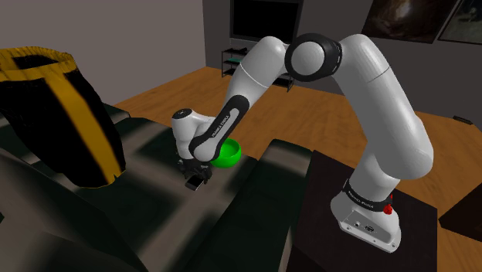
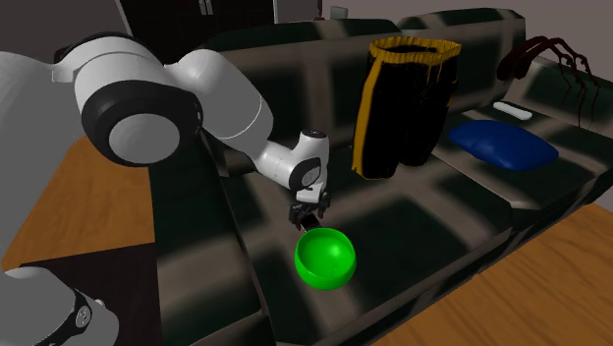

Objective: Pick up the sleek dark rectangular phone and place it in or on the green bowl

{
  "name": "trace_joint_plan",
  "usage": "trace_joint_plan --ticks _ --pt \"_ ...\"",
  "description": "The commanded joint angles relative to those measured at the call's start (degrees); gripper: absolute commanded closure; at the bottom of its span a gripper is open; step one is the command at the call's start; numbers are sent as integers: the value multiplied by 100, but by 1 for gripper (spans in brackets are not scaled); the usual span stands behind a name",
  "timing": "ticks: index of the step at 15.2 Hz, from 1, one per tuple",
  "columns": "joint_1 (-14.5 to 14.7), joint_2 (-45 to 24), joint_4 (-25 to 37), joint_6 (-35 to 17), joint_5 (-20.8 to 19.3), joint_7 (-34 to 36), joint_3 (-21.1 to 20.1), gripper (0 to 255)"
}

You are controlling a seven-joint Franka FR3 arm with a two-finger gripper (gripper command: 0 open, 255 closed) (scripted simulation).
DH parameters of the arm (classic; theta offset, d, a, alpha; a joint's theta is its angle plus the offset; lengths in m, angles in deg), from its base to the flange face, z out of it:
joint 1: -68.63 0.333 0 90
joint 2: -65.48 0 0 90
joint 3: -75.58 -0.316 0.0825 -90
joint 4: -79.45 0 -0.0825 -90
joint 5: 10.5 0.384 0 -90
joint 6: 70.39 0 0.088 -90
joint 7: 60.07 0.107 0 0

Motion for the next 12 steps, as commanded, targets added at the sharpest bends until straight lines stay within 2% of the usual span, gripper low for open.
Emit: trace_joint_plan --ticks 1,7,8,12 --pt "5 -33 9 -29 -11 5 13 0" --pt "5 -33 9 -28 -11 4 13 0" --pt "5 -33 9 -28 -11 4 13 255" --pt "2 -34 11 -27 -11 1 13 255"
